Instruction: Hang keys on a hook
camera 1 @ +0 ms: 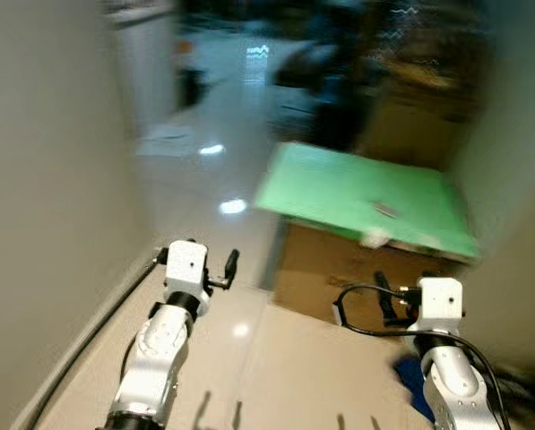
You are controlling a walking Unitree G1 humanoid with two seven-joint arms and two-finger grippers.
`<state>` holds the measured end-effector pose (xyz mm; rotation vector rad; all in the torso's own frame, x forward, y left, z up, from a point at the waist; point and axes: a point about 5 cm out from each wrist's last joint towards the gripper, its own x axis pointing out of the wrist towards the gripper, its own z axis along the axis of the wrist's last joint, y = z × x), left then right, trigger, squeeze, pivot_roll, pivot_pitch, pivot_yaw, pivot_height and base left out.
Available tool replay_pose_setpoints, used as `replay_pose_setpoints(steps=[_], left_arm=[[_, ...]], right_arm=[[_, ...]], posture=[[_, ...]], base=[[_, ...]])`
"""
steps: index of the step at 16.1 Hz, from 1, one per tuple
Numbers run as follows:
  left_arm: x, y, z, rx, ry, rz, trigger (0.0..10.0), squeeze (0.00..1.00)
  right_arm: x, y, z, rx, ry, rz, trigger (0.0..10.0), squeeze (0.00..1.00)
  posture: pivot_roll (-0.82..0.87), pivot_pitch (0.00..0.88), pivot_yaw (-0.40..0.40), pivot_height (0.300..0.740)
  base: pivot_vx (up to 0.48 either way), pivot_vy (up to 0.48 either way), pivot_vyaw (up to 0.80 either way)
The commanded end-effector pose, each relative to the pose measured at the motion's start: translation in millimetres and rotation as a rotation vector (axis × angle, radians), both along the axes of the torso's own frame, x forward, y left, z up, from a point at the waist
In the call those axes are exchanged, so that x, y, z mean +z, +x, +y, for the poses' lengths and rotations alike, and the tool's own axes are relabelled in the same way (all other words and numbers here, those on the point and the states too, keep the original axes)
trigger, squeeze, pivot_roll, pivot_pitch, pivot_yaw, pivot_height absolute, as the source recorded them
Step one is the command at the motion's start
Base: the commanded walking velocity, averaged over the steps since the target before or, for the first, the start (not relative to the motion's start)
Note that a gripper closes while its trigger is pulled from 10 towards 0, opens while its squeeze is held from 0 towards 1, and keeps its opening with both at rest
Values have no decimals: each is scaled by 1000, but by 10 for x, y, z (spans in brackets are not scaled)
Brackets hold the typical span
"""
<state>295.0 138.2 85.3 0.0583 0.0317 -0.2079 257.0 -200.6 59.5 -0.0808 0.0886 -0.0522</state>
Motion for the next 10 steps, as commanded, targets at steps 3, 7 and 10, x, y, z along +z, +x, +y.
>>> replay_pose_setpoints(steps=[3,7,10], left_arm=[[64,5,-169,-53,-7,-48,10000,0],[37,-24,-195,-43,-40,-44,10000,0],[35,21,-154,8,-53,-37,10000,0]], right_arm=[[11,-12,-108,-38,-3,-6,10000,0],[38,16,-139,-54,-26,-30,10000,0],[36,-10,-77,-7,-35,-22,10000,0]], posture=[[-90,0,-82,740],[-100,0,-76,740],[-109,0,-69,740]], base=[[480,0,-696],[480,0,-550],[480,0,0]])
